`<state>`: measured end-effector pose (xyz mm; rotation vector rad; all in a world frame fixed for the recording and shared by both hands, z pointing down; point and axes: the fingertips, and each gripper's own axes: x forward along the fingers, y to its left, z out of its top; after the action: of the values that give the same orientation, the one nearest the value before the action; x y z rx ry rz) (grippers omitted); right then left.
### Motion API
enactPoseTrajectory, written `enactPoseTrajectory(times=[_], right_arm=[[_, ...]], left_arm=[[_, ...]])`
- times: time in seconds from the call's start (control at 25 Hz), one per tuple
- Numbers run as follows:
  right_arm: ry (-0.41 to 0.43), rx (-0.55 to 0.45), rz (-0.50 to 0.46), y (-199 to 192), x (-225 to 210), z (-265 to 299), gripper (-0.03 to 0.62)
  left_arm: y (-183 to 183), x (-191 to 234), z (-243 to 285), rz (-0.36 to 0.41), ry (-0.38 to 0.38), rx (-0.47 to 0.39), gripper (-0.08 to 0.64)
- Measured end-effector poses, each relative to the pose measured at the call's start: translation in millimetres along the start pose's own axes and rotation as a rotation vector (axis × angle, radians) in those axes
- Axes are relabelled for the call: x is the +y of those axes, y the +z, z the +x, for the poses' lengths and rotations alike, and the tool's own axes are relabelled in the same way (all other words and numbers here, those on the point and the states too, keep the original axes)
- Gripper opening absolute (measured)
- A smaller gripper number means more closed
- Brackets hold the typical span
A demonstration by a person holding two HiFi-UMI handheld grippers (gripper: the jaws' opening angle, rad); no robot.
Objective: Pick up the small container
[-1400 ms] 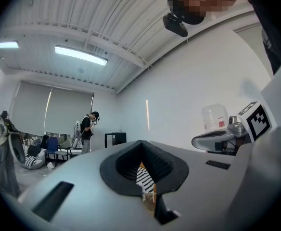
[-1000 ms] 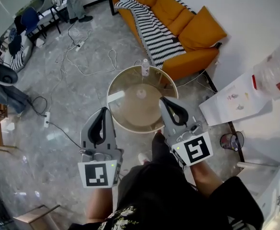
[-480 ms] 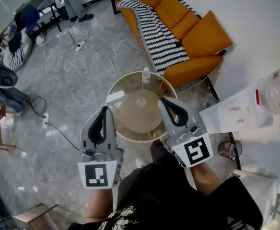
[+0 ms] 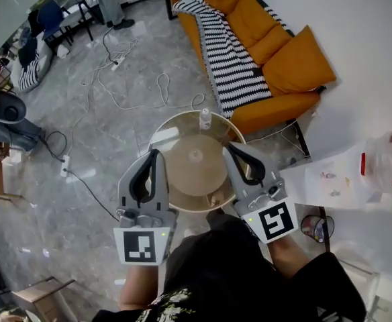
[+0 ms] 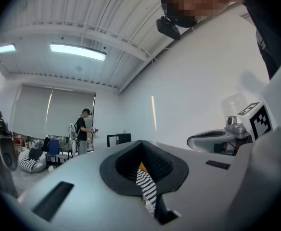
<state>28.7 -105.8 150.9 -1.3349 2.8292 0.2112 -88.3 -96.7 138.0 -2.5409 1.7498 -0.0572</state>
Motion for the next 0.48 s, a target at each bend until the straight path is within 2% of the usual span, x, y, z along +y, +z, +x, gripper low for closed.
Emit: enactPoseTrajectory(times=[0.2,0.32,0.48], right_arm=[[0.048,-0.009,0.004,-17,-30,16,-0.003],[0.071,-0.014,0.005,-26,-38,31,-0.003],[0.102,-0.021,-0.003,-35,-33,39,-0.003]], left_arm=[[-7,-6,31,0.018,0.039,-0.008,0.006],[-17,0,41,0.034,0.059,0.019,0.006],[-37,9,41,-0.001,0.095,0.052,0.006]])
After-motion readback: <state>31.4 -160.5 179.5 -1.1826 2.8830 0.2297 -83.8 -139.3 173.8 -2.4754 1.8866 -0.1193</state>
